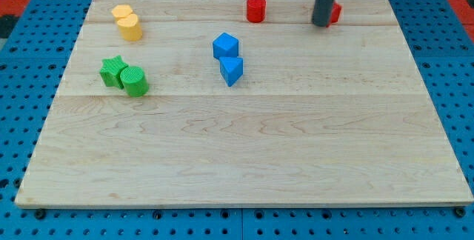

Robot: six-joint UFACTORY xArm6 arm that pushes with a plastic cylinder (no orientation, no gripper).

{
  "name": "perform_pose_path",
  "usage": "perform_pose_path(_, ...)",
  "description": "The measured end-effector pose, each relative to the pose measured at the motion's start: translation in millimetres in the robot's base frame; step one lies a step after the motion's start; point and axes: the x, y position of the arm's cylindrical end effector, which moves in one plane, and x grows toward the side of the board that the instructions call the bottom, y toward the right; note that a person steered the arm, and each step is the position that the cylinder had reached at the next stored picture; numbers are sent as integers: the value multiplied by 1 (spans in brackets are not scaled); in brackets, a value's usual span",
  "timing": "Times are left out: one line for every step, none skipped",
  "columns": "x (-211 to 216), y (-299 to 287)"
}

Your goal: Slightly push the red star towards the red circle

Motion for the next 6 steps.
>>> perform_pose_path(0, 19)
perform_pose_path(43, 36)
perform_pose_path(-3, 83)
perform_pose_path(-30, 55)
perform_pose_path(-32, 26)
perform_pose_path(17, 49)
